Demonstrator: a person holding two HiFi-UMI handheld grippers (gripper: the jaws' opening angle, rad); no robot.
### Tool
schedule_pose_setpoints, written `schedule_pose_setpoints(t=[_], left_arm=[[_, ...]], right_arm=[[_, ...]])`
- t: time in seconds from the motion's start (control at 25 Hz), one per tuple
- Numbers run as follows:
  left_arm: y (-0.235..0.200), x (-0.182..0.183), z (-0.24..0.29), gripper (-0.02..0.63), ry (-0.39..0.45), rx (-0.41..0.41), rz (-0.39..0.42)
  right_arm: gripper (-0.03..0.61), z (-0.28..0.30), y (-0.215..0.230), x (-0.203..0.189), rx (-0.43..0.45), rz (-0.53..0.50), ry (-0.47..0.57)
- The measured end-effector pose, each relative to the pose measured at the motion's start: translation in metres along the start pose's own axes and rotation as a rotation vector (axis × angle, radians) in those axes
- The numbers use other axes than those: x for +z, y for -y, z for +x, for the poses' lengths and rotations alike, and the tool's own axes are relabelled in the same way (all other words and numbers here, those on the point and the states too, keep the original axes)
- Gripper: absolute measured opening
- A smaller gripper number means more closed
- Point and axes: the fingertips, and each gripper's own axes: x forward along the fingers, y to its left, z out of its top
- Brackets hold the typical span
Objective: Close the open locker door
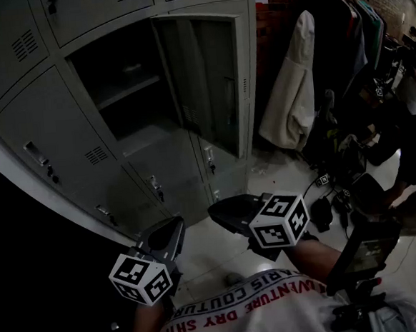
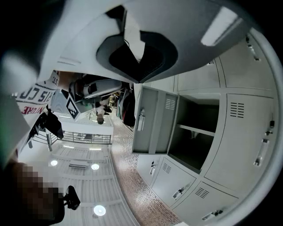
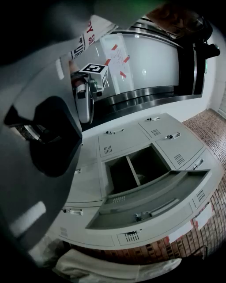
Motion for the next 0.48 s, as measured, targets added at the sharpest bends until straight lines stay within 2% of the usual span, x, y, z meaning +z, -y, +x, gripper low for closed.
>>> schedule_pose_setpoints(t=[0.12,0.2,0.48], left_arm=[[-0.017,0.011,0.017,0.005,0.018,0.026,-0.004],[-0.026,0.016,0.025,0.005,0.019,0.039,-0.009],[-0.038,0.025,0.04,0.006,0.04,0.048,0.007]], right_arm=[[-0.002,-0.002,0.033,0.018,-0.025,-0.036,0.006],[-0.002,-0.003,0.05,0.029,-0.03,-0.025,0.025],[-0.002,-0.002,0.072,0.044,-0.03,-0.049,0.045]])
